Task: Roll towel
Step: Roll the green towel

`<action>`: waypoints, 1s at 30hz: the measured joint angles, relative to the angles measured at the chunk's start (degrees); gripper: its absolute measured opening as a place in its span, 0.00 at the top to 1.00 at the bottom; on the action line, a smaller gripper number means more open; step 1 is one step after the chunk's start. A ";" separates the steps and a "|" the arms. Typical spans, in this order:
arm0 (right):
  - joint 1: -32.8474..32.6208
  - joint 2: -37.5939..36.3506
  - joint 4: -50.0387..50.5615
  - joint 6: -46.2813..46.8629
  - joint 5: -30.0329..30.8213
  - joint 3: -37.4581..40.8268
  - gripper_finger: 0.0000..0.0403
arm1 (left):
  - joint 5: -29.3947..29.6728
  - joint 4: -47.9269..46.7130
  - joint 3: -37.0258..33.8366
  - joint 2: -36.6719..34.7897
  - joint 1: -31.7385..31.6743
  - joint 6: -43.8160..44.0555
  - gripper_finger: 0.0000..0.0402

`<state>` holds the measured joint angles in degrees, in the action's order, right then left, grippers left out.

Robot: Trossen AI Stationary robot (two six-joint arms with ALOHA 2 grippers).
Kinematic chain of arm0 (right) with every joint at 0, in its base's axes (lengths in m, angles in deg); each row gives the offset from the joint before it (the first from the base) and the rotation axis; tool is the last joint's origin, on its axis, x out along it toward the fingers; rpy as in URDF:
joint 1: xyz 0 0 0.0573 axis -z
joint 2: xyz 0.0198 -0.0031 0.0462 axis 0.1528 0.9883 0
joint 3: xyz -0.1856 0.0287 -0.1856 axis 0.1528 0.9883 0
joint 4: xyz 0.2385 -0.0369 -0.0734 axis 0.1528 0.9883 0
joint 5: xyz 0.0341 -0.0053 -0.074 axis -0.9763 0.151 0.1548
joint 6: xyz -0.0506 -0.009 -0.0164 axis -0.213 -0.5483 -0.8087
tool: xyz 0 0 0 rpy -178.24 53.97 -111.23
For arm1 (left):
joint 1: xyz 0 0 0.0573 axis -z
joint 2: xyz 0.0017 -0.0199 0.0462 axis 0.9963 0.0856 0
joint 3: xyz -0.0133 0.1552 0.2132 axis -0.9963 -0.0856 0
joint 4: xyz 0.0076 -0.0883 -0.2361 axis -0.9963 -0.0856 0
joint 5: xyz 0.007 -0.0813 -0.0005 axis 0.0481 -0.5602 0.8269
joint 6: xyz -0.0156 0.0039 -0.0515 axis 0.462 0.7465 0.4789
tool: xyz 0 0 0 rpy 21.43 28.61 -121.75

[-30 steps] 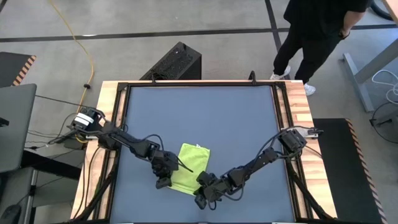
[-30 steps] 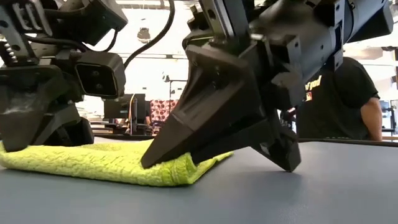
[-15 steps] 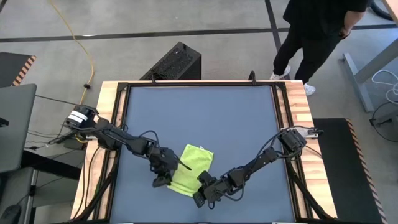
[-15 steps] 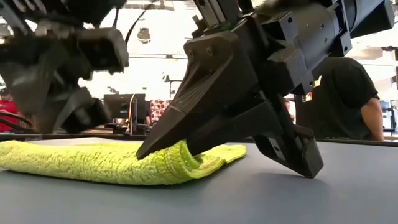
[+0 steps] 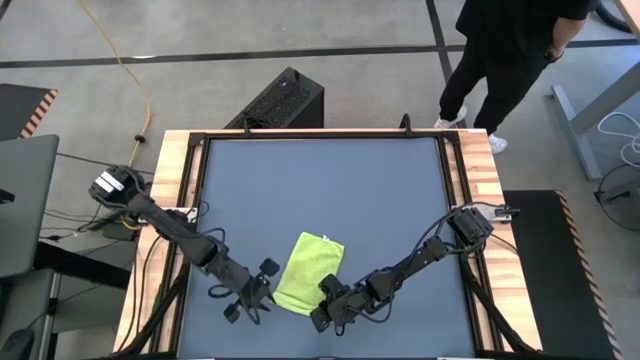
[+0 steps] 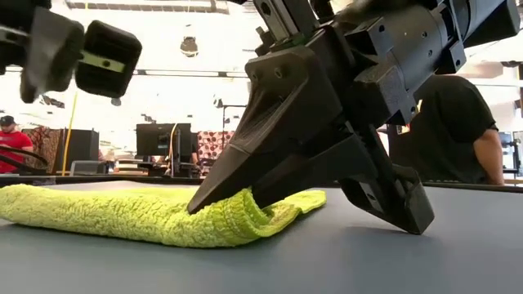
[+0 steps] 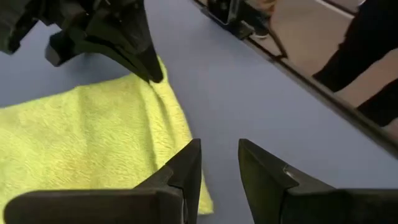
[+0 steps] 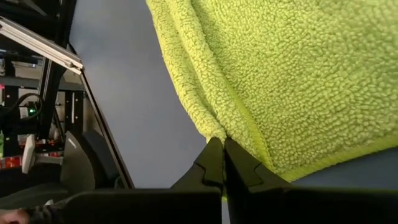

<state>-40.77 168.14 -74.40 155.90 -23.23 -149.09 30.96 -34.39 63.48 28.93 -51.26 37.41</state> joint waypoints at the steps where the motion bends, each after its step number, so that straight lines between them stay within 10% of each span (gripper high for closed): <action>1: 0.26 0.00 0.14 0.01 -0.02 0.02 0.96 | 0.15 0.72 0.00 0.67 -0.02 -0.38 0.75; 19: 0.23 0.00 0.06 1.07 0.24 0.08 0.95 | 0.88 2.85 0.07 12.02 -0.93 2.26 0.44; 30: -0.35 0.00 -0.16 0.85 0.69 0.08 0.95 | 2.25 -3.30 0.24 11.96 -3.17 11.59 0.82</action>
<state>-41.12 168.14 -74.56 156.74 -22.53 -149.01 33.20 -37.69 63.72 40.89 -54.43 49.00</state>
